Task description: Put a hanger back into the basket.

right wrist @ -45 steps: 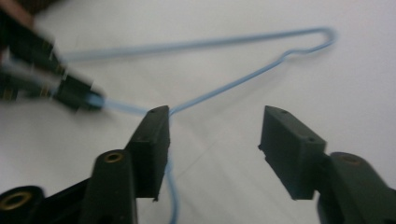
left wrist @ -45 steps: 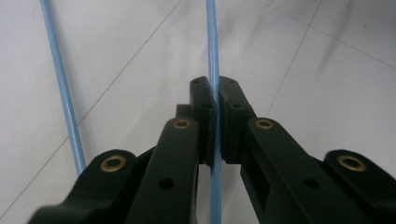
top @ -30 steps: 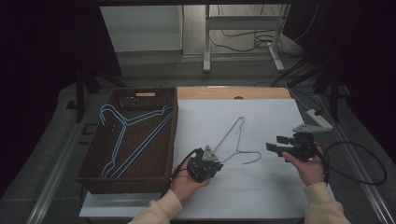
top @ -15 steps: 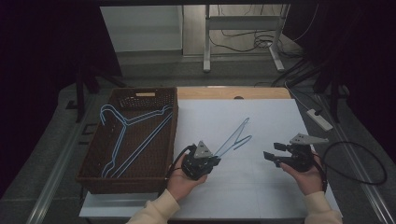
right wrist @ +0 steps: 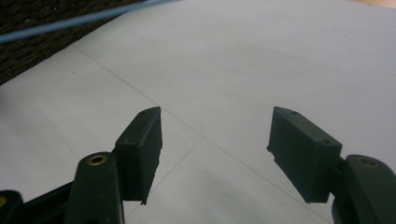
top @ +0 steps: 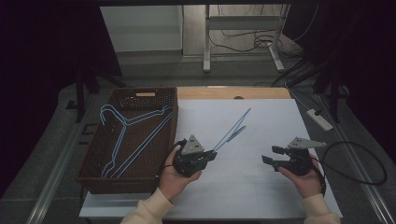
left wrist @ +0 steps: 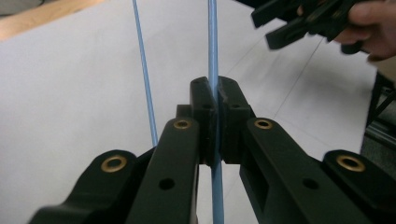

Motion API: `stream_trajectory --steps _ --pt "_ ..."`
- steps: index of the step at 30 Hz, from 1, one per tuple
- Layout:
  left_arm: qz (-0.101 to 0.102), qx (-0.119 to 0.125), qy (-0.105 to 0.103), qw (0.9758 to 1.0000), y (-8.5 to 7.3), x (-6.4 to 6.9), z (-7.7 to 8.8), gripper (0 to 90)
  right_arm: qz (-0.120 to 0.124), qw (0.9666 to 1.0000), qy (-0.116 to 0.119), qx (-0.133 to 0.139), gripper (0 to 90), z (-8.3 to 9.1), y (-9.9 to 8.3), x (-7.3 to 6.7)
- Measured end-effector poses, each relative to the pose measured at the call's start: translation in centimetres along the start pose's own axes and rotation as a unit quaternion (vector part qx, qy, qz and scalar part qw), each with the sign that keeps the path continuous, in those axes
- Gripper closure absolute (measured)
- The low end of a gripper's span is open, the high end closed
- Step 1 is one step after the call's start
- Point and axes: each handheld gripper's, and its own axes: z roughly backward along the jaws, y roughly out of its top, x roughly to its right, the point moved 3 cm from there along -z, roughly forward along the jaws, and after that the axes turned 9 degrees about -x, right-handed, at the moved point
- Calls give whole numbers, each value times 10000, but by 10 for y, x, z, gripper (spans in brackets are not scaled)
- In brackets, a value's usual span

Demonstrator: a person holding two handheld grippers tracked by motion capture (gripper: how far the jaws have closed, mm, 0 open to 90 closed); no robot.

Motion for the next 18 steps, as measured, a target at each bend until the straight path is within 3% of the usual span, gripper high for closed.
stream_trajectory --steps 7,18 --pt "11 293 -197 9994 8 -3 30 867 71 10000 10 -64 358 -2 -1 -3" --pt "96 605 -93 9981 16 -24 72 867 126 9998 -2 -175 358 -6 -2 -4"
